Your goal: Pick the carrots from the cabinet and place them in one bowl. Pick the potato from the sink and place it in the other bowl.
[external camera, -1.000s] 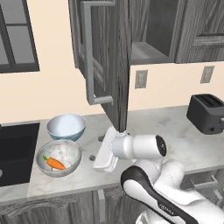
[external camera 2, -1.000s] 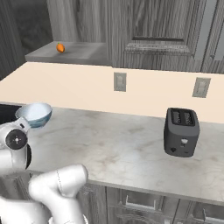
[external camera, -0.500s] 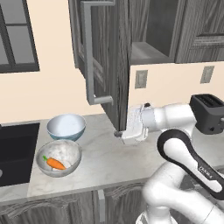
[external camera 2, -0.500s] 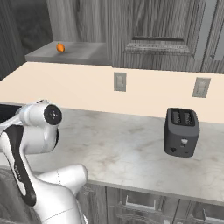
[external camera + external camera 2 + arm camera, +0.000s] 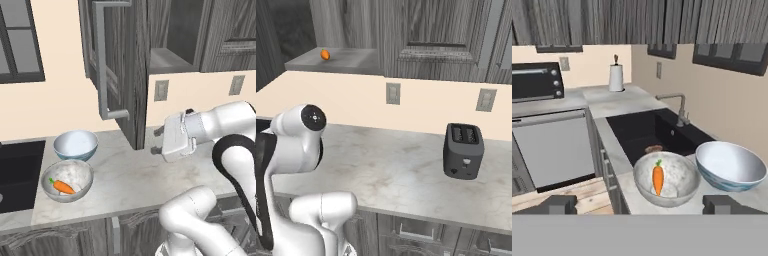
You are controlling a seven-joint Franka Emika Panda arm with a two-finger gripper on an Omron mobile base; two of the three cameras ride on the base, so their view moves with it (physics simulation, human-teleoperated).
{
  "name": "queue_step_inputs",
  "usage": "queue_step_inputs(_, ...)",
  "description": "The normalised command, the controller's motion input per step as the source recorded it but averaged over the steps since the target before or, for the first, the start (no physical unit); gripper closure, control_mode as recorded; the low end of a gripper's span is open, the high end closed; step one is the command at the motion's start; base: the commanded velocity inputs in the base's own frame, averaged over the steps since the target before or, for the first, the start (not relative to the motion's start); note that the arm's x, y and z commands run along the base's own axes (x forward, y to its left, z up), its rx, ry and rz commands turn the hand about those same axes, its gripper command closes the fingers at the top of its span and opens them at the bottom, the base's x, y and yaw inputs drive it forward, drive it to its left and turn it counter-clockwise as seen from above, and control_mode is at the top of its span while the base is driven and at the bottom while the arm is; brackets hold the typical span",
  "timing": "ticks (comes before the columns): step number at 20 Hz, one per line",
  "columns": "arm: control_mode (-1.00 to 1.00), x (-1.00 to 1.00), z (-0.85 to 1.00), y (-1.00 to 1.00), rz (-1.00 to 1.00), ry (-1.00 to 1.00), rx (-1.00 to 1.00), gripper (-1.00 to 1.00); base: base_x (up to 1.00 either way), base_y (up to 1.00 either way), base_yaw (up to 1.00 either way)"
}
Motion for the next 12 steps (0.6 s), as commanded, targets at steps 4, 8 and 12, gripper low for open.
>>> queue_step_inputs(4,-1.00,-0.72,0.17,-0.05,-0.07,0.00,0.00,-1.00,0.00,0.00,0.00)
queue_step_inputs(8,-1.00,-0.44,0.23,-0.08,-0.15,0.00,0.00,-1.00,0.00,0.00,0.00)
queue_step_inputs(12,-1.00,-0.25,0.22,-0.04,-0.23,0.00,0.00,-1.00,0.00,0.00,0.00)
